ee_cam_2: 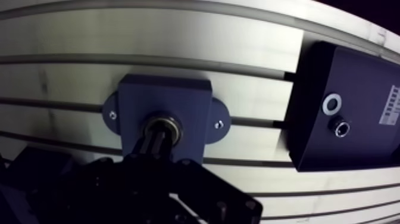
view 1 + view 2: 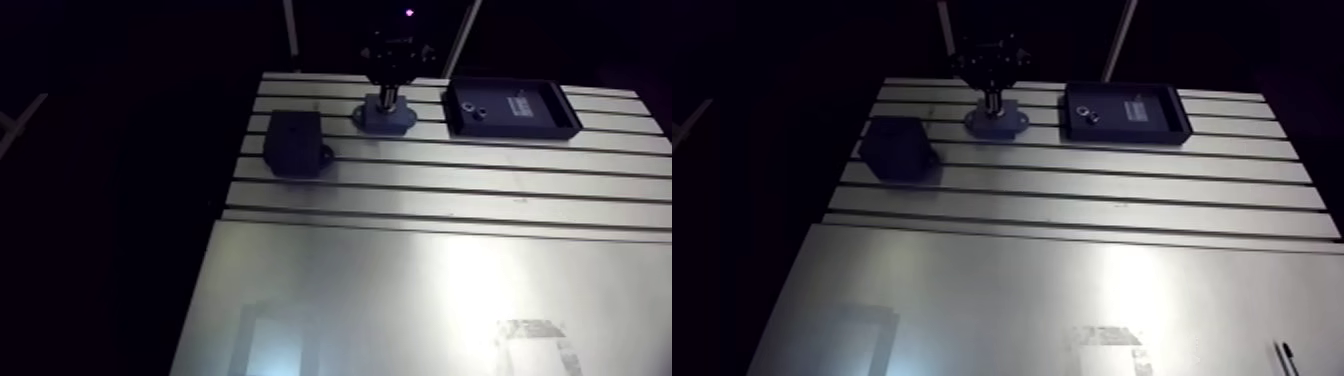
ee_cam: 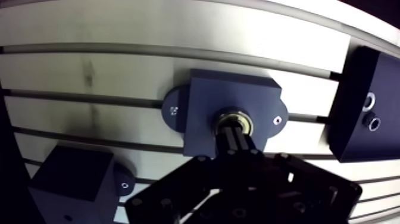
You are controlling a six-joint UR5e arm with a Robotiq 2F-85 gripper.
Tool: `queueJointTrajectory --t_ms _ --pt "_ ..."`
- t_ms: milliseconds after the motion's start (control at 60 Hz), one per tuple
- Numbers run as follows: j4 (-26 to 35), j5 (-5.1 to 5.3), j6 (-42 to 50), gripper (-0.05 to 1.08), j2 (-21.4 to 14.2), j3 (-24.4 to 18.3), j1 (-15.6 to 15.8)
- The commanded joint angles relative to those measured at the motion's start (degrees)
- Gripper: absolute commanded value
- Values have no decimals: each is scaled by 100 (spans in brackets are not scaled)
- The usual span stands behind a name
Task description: Pick up the bearing and press it into the housing until flush.
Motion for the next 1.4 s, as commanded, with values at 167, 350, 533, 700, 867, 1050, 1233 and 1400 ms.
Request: queueJointTrajectory --t_ms 167,350,533,700,867,1050,1233,1400 --pt "-1 -1 -7 107 16 -21 4" --pt "-1 -10 -15 107 16 -12 4" --pt "-1 -10 -7 107 69 -12 -21" --pt "-17 -10 0 107 69 -3 -14" --pt "-18 -10 -7 107 69 -3 -14" --pt "-18 -3 -7 107 77 -4 4" --pt "-27 -1 -16 107 78 -3 4" --pt "-27 -1 -16 107 85 -3 4"
